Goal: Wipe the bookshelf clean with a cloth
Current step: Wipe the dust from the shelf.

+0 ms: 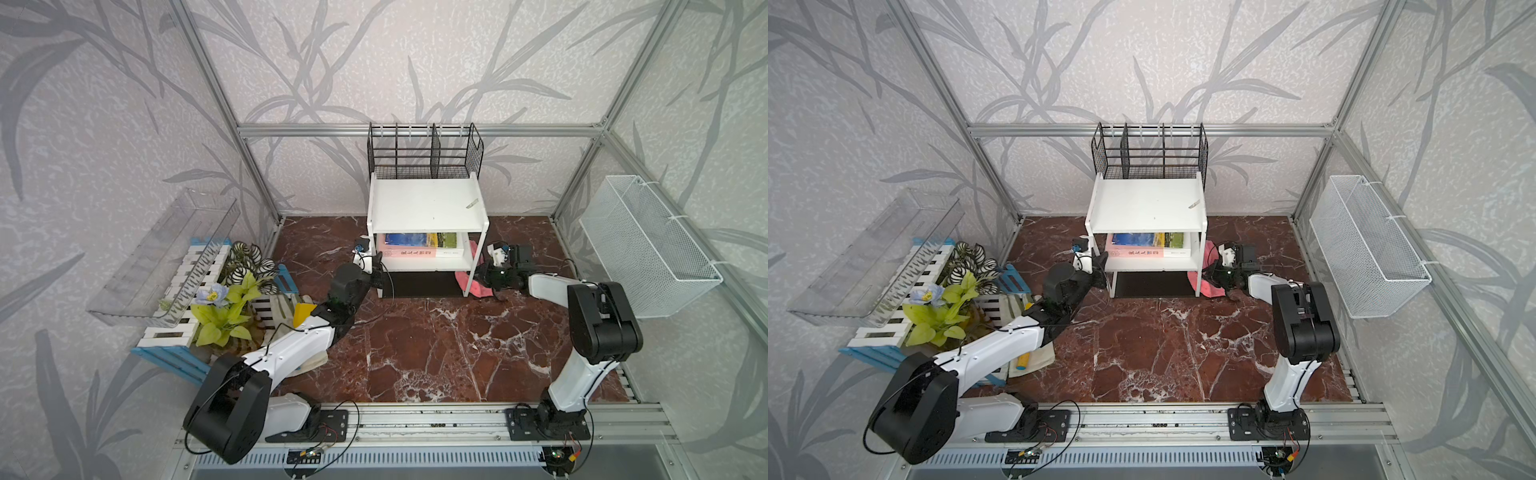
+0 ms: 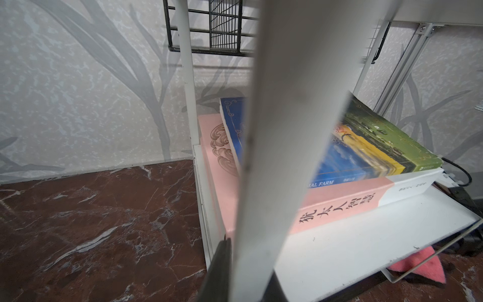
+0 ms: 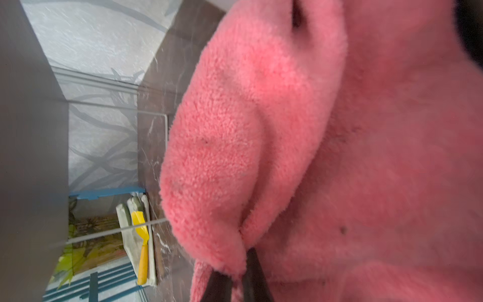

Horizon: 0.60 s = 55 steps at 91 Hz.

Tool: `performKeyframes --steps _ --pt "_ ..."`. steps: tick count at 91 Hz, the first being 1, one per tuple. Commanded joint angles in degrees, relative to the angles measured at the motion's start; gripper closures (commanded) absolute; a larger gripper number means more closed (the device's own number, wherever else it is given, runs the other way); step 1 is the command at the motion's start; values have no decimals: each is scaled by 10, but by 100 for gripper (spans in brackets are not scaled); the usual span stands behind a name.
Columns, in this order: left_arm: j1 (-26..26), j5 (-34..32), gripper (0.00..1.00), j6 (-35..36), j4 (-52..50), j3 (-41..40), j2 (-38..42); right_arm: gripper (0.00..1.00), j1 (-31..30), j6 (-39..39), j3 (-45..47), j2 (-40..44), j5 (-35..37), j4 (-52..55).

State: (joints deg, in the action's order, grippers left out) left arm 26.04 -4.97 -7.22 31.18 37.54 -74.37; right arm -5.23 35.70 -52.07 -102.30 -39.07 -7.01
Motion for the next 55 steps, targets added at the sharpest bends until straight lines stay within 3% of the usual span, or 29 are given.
performKeyframes --steps 1,10,18,27,37,47,55 --pt "-39 -100 100 -141 -46 45 -54 100 -9 -19 57 -17 1 28" --pt "-38 -97 100 -146 -46 46 -56 100 -9 7 70 -15 -23 12" --pt "-38 -96 100 -153 -45 48 -58 100 -5 36 77 39 -45 8" --pt "-38 -91 100 -157 -46 50 -60 100 -5 73 71 156 -58 6" --pt "-38 -88 100 -163 -44 48 -61 100 -6 79 56 245 -21 20" --pt "-37 -84 100 -167 -41 48 -59 100 -14 77 62 239 4 15" --pt "-37 -82 100 -171 -42 46 -54 100 -25 75 82 172 3 -6"
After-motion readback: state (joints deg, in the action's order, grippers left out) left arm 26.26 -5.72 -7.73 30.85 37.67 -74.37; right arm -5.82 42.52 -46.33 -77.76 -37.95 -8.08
